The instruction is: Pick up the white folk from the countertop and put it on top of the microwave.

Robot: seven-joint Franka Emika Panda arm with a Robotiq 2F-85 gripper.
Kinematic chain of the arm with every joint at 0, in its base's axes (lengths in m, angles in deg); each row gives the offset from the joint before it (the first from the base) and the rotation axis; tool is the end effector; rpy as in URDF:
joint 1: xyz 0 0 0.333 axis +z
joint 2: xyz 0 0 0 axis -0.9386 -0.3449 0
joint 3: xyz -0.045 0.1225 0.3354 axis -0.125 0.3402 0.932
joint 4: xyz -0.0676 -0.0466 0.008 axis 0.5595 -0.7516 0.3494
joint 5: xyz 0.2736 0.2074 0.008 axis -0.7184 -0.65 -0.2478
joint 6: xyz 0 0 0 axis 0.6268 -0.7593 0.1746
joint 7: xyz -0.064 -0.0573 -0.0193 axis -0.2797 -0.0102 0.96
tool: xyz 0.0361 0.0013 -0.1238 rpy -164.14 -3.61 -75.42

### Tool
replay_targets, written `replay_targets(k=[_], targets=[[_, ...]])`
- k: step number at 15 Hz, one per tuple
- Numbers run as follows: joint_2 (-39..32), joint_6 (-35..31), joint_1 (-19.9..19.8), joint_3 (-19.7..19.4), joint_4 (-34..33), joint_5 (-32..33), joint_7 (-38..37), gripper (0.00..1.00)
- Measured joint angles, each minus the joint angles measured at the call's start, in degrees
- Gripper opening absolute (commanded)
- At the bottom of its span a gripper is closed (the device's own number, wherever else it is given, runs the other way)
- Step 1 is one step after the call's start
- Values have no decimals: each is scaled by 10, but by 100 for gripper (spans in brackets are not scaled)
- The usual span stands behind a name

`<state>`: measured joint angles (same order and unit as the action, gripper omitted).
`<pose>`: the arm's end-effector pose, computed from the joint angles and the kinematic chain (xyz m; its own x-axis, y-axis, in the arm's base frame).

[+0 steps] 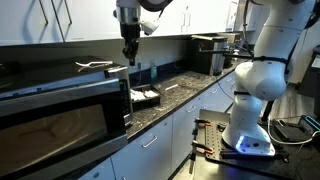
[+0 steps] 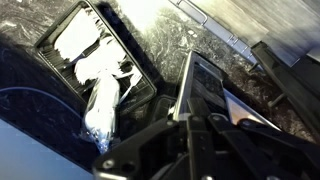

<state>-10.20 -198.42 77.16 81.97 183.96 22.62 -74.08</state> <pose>0.4457 0.1032 0.5831 0.9784 0.1603 0.1304 0.1317 -0.9700 0.2044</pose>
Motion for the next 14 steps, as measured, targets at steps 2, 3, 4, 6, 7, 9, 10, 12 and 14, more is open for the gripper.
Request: replay_targets(k=[2,3,4,6,7,9,10,12,14], targets=[[28,17,1,12,30,-22,-24,0],[45,29,2,15,49,-35,-37,0],[64,38,2,18,69,-51,-48,0],[99,46,1,19,111,-82,-64,0],[115,46,1,18,131,-95,-67,0],[142,45,-3,16,169,-112,-79,0],[154,45,-7,16,186,-113,-90,0],[177,43,-20,16,220,-112,-112,0],[198,39,-36,16,252,-108,-145,0]])
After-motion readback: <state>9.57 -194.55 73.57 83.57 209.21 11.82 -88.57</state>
